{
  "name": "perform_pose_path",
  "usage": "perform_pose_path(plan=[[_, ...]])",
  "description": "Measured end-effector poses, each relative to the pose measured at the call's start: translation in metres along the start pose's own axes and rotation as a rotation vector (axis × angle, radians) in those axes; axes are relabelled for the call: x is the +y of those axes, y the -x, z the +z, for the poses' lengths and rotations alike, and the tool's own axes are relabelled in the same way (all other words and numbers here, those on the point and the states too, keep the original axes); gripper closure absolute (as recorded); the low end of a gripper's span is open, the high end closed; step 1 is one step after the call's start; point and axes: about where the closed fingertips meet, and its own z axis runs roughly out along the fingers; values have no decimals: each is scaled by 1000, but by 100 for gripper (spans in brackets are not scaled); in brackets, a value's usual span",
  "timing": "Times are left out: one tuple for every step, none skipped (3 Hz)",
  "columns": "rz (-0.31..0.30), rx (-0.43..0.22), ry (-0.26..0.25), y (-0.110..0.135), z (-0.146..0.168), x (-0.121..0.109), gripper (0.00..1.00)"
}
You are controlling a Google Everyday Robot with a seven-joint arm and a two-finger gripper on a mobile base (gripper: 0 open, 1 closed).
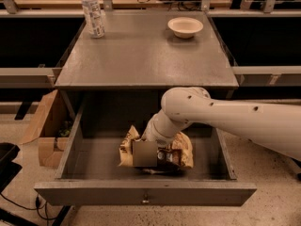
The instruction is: Pick brown chip bag from top drawer and place on counter
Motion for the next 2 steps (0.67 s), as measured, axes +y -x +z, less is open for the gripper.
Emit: perform_pose_path(plan=[[11,-42,-21,16,-25,28,100],[40,-66,-98,24,-105,63,100]])
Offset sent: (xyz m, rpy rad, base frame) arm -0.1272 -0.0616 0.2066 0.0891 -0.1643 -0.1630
